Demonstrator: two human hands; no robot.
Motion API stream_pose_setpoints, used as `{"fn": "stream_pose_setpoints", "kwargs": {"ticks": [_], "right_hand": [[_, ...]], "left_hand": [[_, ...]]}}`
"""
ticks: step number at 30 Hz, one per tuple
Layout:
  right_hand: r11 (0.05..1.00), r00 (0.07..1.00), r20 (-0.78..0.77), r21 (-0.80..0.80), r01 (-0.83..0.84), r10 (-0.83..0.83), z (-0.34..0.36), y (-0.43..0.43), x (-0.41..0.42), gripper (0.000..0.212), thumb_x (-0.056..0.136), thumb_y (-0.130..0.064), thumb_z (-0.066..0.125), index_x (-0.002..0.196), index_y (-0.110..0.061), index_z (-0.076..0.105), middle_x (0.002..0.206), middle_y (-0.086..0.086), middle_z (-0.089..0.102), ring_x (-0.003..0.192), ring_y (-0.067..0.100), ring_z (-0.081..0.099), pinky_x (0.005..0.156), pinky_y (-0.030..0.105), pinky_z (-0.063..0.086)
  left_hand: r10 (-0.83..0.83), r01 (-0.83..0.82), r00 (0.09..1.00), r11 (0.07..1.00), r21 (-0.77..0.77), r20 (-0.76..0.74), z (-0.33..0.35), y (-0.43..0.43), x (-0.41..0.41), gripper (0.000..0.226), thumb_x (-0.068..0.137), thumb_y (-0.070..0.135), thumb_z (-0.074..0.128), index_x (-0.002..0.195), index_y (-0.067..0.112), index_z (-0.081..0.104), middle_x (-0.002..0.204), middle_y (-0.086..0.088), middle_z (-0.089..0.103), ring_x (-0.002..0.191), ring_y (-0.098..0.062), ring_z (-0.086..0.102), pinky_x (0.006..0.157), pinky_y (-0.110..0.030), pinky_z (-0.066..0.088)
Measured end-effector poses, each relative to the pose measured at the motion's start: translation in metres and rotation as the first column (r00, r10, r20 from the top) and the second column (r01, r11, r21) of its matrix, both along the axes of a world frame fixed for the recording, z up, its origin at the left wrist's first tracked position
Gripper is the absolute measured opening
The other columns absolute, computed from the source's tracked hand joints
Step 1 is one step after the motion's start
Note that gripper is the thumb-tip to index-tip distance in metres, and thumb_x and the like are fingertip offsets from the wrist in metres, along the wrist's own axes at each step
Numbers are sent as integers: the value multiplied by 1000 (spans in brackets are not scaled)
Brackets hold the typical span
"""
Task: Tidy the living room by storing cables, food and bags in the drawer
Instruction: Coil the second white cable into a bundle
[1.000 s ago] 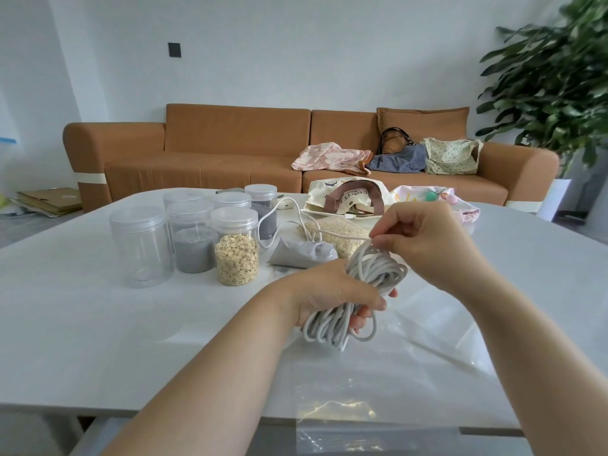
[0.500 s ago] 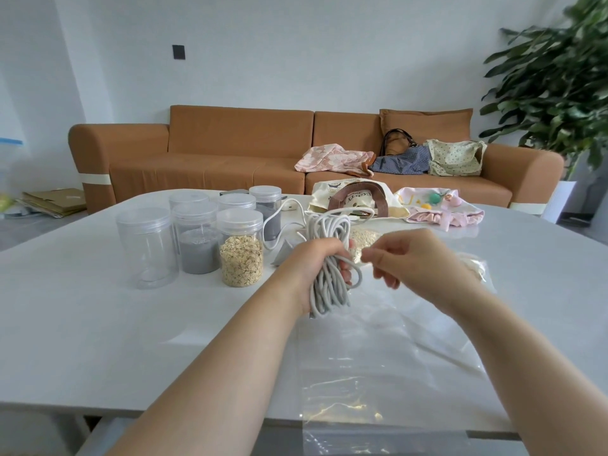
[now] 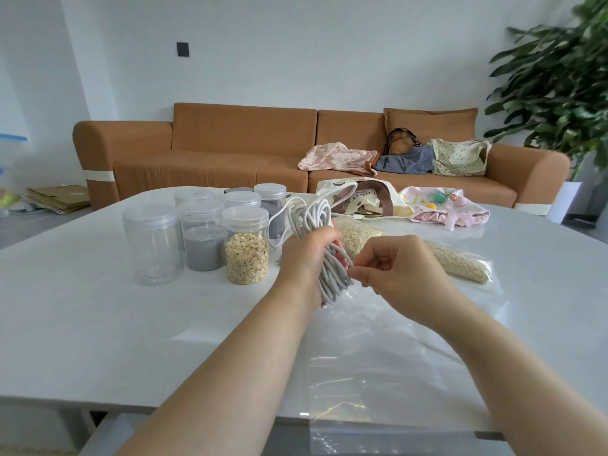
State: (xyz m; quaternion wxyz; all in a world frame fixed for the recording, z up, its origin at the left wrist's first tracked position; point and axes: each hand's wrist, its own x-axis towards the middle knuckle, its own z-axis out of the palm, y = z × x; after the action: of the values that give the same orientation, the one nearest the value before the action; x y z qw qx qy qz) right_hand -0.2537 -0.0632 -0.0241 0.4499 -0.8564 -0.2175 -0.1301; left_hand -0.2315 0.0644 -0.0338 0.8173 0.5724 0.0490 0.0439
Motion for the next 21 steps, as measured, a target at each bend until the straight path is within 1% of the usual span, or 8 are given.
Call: {"fn": "stream_pose_setpoints", "kwargs": {"ticks": [3, 7, 9, 11, 13, 17, 19, 21], "right_hand": [[997, 995, 89, -78, -27, 34, 0, 1, -1, 32, 74, -7, 76, 56, -25, 58, 54, 1, 57, 49, 8, 40, 52, 21, 35], [979, 980, 192, -205, -12, 52, 5, -3, -1, 32, 75, -8, 76, 59, -28, 58, 61, 10, 62, 60, 22, 47, 56, 25, 38], [978, 976, 214, -207, 0, 45, 3, -4, -1, 24, 75, -9, 77, 62, -23, 63, 61, 9, 62, 60, 20, 47, 56, 24, 37], [966, 964, 261, -259, 17, 53, 3, -3, -1, 17, 75, -8, 77, 65, -17, 66, 56, -1, 59, 58, 11, 48, 56, 18, 37], [953, 950, 303, -301, 16, 80, 5, -3, 0, 16, 74, -6, 76, 65, -14, 66, 52, -13, 51, 58, 1, 49, 56, 13, 36], [925, 949, 300, -379, 25, 97, 10, -2, -2, 14, 75, -8, 75, 67, -15, 67, 53, -16, 49, 54, 0, 48, 57, 14, 36], [927, 964, 243, -375, -6, 104, 13, -3, -3, 16, 76, -10, 76, 65, -18, 67, 53, -14, 51, 53, 1, 48, 55, 14, 37], [944, 983, 124, -317, -87, 132, 16, -9, -3, 22, 75, -12, 77, 61, -22, 64, 51, -12, 54, 51, 1, 49, 53, 11, 37]], "left_hand": [[-34, 33, 999, 995, -91, -12, 2, 1, -3, 15, 57, 19, 62, 53, 10, 51, 49, -5, 50, 41, -16, 48, 46, -20, 39], [-120, 106, 993, 912, -395, -11, 3, 5, -1, 22, 90, 14, 59, 68, 12, 52, 54, 1, 51, 38, -9, 50, 50, -21, 49], [-133, 113, 991, 893, -435, -15, 3, 5, 1, 24, 92, 16, 59, 70, 13, 49, 59, 1, 50, 40, -8, 51, 51, -21, 51], [-154, 121, 988, 873, -472, -32, 4, 4, 0, 25, 94, 16, 58, 70, 13, 49, 61, 0, 49, 39, -8, 51, 43, -17, 48], [-157, 123, 987, 863, -490, -28, 6, 4, -1, 23, 95, 15, 56, 73, 12, 50, 61, -1, 48, 38, -8, 51, 37, -15, 43], [-139, 131, 990, 886, -445, 13, 10, 3, -4, 22, 94, 15, 55, 73, 12, 53, 52, -2, 49, 36, -10, 49, 36, -16, 42], [-166, 156, 986, 903, -400, 9, 9, 4, -5, 26, 94, 16, 54, 69, 11, 52, 49, -2, 48, 34, -10, 49, 36, -14, 41], [-214, 198, 977, 940, -279, -28, 6, 6, -4, 31, 93, 17, 55, 63, 10, 50, 48, -1, 48, 33, -11, 48, 36, -14, 39]]}}
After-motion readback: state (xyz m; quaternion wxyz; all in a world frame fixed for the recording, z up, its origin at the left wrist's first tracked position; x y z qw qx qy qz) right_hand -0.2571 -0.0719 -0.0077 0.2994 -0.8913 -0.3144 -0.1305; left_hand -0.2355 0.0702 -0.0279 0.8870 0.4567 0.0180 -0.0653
